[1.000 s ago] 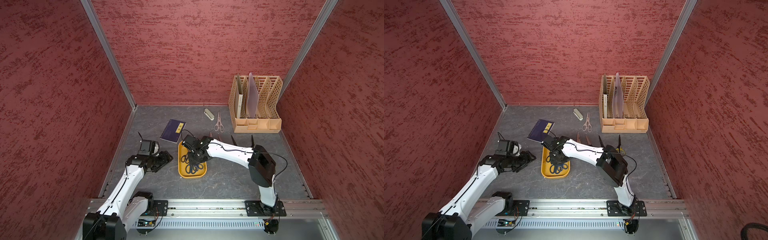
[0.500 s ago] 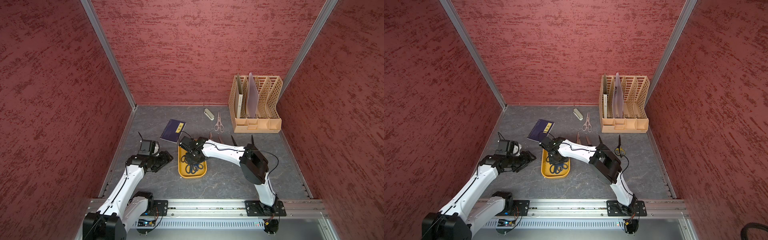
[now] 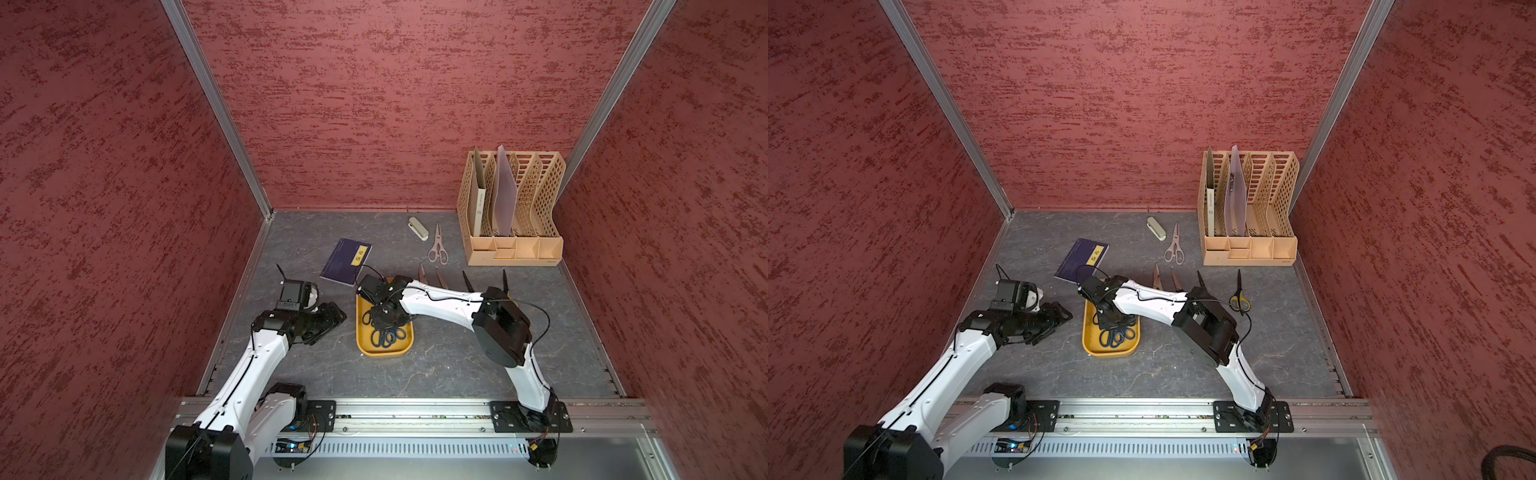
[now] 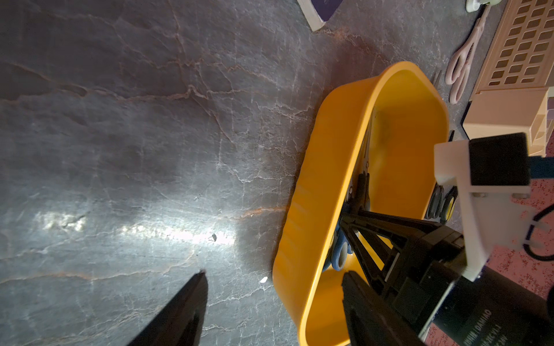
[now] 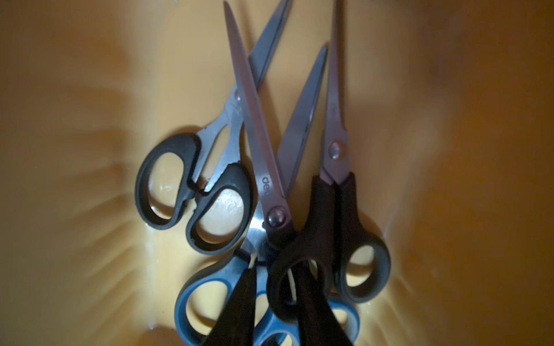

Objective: Take the scissors out of the storage box
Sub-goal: Pick up the scissors from the storage box.

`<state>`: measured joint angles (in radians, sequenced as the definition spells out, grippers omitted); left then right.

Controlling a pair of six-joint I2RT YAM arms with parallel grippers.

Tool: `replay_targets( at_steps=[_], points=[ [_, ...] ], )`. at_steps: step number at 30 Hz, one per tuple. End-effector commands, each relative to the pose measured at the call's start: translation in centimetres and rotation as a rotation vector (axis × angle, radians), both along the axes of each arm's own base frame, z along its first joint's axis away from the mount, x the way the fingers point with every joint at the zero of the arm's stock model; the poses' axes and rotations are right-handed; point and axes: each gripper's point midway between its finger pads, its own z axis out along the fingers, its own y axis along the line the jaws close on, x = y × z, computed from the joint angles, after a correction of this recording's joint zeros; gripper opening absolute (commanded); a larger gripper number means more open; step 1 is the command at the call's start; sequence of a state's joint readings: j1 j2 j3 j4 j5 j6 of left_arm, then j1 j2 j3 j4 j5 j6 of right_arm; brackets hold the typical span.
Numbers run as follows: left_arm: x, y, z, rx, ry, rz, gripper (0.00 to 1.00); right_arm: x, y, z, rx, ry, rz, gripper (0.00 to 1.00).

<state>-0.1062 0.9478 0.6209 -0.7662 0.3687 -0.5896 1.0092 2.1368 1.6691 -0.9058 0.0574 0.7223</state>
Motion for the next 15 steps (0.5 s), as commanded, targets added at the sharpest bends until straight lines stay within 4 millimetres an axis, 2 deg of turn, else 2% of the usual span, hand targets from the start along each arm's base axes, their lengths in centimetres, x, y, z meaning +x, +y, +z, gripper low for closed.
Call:
replay_targets(
  at_steps=[1,4,7,10,15],
  points=[
    [-0.4,-0.1,-0.1,-0.002,0.000,-0.004,0.74,0.4,-0.2,-0.5,-0.036,-0.028,-0.011,0.30],
    [-0.3,-0.1,0.0,-0.003,-0.003,-0.004,0.74,0.5,-0.4,-0.9,-0.047,-0.029,-0.014,0.29],
    [-0.3,-0.1,0.0,-0.003,-0.003,-0.004,0.74,0.5,-0.3,-0.8,-0.043,-0.031,-0.021,0.16],
    [-0.4,0.0,0.0,-0.002,-0.005,-0.003,0.74,0.6,-0.3,0.0,-0.022,-0.049,-0.024,0.07],
    [-0.4,0.0,0.0,-0.001,-0.007,-0.003,0.74,0.8,0.0,2.0,0.017,-0.075,-0.012,0.01]
  ],
)
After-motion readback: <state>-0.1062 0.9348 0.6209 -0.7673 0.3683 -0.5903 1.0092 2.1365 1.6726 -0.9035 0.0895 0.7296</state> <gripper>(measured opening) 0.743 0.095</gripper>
